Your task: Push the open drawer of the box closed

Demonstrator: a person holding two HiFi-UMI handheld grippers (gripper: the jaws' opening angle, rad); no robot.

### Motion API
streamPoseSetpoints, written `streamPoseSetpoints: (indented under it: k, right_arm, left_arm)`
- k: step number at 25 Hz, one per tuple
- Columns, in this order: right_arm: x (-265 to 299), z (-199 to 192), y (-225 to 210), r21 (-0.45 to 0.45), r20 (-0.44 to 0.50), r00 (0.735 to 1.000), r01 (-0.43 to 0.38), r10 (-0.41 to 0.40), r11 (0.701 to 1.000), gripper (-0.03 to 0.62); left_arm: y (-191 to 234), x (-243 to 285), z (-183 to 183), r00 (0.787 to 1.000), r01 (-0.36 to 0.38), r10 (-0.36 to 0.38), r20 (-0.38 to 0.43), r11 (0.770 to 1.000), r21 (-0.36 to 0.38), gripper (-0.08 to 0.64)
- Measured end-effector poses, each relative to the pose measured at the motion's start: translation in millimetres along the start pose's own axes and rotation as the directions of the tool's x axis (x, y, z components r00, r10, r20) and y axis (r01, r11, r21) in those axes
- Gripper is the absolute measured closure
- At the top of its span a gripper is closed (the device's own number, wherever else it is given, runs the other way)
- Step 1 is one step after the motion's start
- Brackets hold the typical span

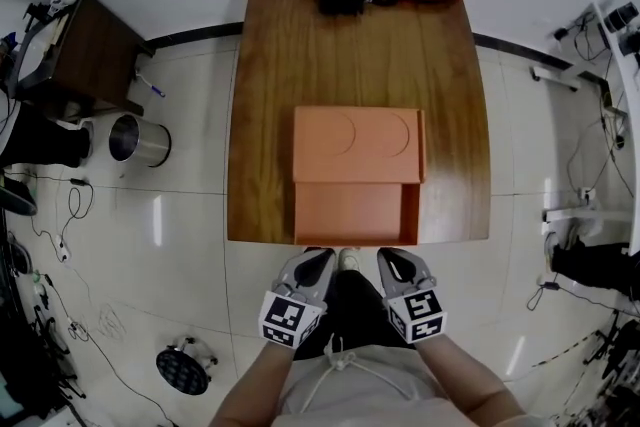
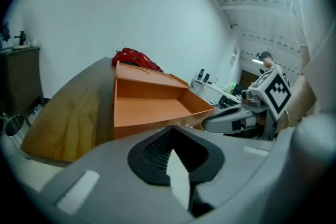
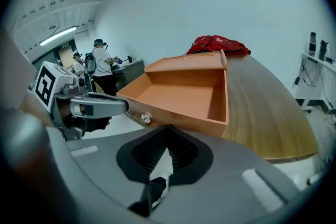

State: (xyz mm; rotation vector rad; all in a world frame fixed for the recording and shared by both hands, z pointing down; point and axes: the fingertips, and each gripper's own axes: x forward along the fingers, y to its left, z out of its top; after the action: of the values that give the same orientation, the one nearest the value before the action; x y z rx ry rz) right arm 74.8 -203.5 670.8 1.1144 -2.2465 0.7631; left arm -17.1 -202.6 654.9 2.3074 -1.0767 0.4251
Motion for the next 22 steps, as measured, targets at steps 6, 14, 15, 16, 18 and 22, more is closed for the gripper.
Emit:
streamPoseSetpoints:
  k: [6, 14, 15, 16, 18, 22]
  right_arm:
    - [4.9, 10.1, -12.2, 0.048, 0.004, 1.000, -0.011, 0.010, 0.999, 0.586]
    - [21.8, 37.3, -31.3, 0.048, 0.008, 1.000, -0.002, 0.002, 0.999, 0.586]
    - [24.5, 41.6, -34.1, 0.057, 0.011, 1.000, 0.004, -0.004, 0.998, 0.585]
    - [27.2, 46.3, -37.1, 0.068, 0.016, 1.000, 0.010, -0.011, 0.998, 0.586]
    - [32.8, 55.7, -43.4, 0.085, 0.026, 0.999, 0.019, -0.022, 0.996, 0.586]
    - [44.2, 70.1, -52.7, 0.091, 0.037, 0.999, 0.029, -0.033, 0.995, 0.586]
  left_arm:
    - [11.0, 10.8, 6.3, 0.999, -0.049, 0.049, 0.004, 0.993, -0.105, 0.555]
    - [28.6, 30.4, 34.4, 0.996, -0.075, 0.083, 0.044, 0.985, -0.157, 0.554]
    - [31.4, 33.6, 38.2, 0.995, -0.074, 0.083, 0.046, 0.983, -0.170, 0.554]
    - [34.2, 36.8, 42.0, 0.995, -0.072, 0.082, 0.049, 0.980, -0.185, 0.555]
    - [38.9, 43.3, 49.8, 0.995, -0.064, 0.078, 0.059, 0.976, -0.207, 0.555]
    - [49.6, 54.0, 63.1, 0.994, -0.060, 0.080, 0.075, 0.970, -0.234, 0.555]
